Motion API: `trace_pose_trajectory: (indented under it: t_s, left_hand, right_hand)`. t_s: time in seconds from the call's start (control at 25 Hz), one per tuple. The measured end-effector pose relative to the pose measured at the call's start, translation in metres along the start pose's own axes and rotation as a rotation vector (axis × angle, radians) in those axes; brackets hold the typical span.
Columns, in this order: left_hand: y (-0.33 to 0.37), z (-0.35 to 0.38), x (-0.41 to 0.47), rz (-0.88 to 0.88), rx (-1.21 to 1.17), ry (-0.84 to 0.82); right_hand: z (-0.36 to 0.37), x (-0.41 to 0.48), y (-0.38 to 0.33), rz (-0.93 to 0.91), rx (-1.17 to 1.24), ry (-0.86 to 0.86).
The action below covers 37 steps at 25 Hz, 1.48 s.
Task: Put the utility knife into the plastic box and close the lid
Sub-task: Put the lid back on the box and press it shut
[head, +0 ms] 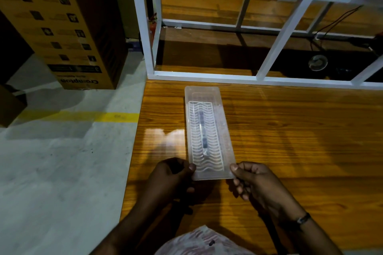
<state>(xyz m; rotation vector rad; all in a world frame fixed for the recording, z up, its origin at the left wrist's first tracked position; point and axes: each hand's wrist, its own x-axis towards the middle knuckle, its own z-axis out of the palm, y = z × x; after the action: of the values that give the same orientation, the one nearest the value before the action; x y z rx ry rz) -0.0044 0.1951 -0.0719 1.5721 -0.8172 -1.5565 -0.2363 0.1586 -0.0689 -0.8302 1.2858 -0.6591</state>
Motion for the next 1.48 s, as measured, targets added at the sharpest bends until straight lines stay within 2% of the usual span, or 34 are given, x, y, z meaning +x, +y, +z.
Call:
trace_pose_trajectory:
  t_s: [0.12, 0.24, 0.44, 0.56, 0.88, 1.04, 1.2, 1.48]
  left_hand:
    - [-0.003, -0.003, 0.009, 0.010, 0.011, -0.005]
    - [-0.004, -0.003, 0.024, 0.074, 0.031, 0.097]
    - [0.014, 0.004, 0.053, 0.185, 0.070, 0.208]
    - [0.029, 0.009, 0.071, 0.215, 0.106, 0.253]
    - [0.024, 0.008, 0.094, 0.155, 0.002, 0.196]
    - [0.034, 0.007, 0.099, 0.109, -0.021, 0.187]
    - [0.054, 0.007, 0.107, 0.181, -0.023, 0.251]
    - [0.076, 0.011, 0.128, 0.223, 0.135, 0.323]
  right_hand:
    - [-0.001, 0.002, -0.003, -0.010, -0.059, 0.017]
    - [0.000, 0.009, -0.011, -0.033, -0.146, 0.092]
    - [0.012, 0.042, -0.039, -0.190, -0.115, 0.184]
    - [0.017, 0.071, -0.047, -0.259, -0.225, 0.297]
    - [0.026, 0.084, -0.037, -0.361, -0.293, 0.343]
    - [0.027, 0.087, -0.043, -0.314, -0.268, 0.369]
    - [0.029, 0.107, -0.056, -0.300, -0.187, 0.360]
    - [0.034, 0.152, -0.075, -0.263, -0.083, 0.382]
